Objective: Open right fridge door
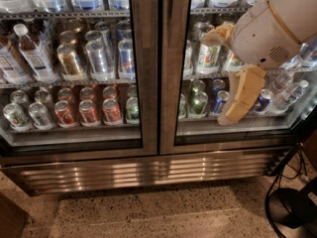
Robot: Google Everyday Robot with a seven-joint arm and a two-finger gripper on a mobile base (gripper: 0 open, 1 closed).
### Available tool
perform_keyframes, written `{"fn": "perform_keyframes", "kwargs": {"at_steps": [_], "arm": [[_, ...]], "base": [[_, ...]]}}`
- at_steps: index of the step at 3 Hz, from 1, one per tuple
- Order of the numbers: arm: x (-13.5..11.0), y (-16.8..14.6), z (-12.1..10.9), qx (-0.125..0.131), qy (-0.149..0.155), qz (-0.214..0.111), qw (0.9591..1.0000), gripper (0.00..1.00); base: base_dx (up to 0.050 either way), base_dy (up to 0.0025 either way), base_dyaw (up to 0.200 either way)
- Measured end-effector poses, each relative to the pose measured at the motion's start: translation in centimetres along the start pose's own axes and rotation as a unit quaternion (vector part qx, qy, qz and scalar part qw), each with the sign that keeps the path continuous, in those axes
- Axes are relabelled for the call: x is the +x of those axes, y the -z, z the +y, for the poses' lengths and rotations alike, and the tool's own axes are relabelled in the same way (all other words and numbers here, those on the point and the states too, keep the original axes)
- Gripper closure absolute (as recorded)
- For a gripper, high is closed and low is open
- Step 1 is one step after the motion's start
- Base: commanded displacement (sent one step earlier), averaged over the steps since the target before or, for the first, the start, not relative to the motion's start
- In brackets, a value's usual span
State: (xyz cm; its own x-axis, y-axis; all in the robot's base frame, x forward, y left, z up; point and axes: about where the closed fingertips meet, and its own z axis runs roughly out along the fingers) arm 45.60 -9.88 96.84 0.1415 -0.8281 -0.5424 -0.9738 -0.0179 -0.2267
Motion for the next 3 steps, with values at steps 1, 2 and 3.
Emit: {"fn": "perform_keyframes", "kwargs": {"at_steps": [1, 2, 3], "arm": [[-0.9, 0.0, -1.8, 0.014, -0.045, -0.023, 0.9986, 0.00], [-1.7, 0.7, -3.4, 0.026, -0.084, -0.042, 0.9952, 0.00], [-2.5, 1.1, -4.4, 0.030, -0.102, -0.069, 0.9919, 0.00]], "base": [[0.000, 0.00000, 0.000], [0.000, 0.00000, 0.000], [0.000, 0.00000, 0.000]]}}
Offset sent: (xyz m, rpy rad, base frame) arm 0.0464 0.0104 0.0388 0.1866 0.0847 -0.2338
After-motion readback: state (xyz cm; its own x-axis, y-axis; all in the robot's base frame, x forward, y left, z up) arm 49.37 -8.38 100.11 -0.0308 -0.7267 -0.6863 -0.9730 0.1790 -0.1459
